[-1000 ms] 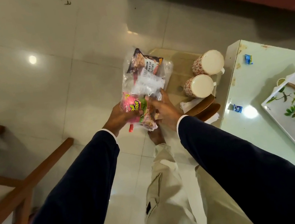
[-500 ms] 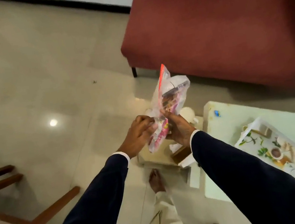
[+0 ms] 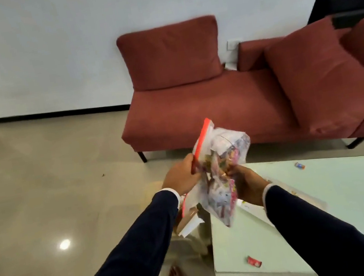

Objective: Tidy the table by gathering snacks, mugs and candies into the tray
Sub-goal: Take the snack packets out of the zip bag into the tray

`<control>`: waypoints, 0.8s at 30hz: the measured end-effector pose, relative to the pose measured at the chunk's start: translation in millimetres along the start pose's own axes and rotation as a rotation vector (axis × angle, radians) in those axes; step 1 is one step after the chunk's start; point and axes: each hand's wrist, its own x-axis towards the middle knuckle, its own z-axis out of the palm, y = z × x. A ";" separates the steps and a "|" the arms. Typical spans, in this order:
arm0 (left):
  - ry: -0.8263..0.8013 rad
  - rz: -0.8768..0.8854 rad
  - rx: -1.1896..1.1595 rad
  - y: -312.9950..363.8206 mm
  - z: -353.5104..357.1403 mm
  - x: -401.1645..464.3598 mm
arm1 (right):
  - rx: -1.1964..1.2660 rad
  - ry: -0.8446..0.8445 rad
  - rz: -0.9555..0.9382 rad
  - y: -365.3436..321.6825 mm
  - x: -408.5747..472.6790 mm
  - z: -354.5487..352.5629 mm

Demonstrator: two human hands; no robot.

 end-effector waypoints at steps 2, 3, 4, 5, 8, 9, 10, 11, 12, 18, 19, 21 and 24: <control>0.005 -0.007 -0.077 30.5 15.8 -6.4 | -0.021 0.055 0.005 5.0 -28.1 -41.6; 0.026 -0.004 -0.102 40.7 21.5 -9.0 | -0.041 0.097 -0.007 6.7 -39.1 -56.9; 0.054 0.016 -0.113 52.4 27.1 -10.4 | -0.072 0.143 -0.037 5.5 -51.1 -72.3; 0.080 0.033 -0.120 63.4 30.2 -12.1 | -0.109 0.223 -0.083 2.5 -60.6 -85.8; 0.169 0.062 -0.116 89.9 27.3 -9.3 | -0.293 0.450 -0.204 -15.7 -77.6 -114.4; 0.195 0.063 -0.104 98.0 23.5 -6.8 | -0.339 0.458 -0.210 -22.6 -80.7 -121.3; 0.217 0.059 -0.099 105.5 19.4 -4.2 | -0.355 0.454 -0.194 -29.0 -83.1 -126.9; 0.235 0.055 -0.107 112.4 15.4 -1.6 | -0.353 0.456 -0.170 -35.7 -85.7 -130.3; 0.251 0.054 -0.127 118.5 11.9 1.8 | -0.362 0.480 -0.160 -42.7 -88.1 -132.4; 0.200 0.087 -0.134 138.1 -1.1 21.9 | -0.685 0.682 -0.534 -79.9 -94.1 -119.8; 0.147 0.109 -0.092 138.8 0.5 24.4 | -0.775 0.598 -0.631 -86.5 -93.6 -109.0; 0.045 0.135 0.021 138.7 6.3 28.1 | -1.039 0.454 -0.811 -99.4 -89.5 -83.4; 0.028 0.190 0.197 137.0 10.9 33.2 | -1.454 0.422 -0.994 -112.4 -82.7 -50.8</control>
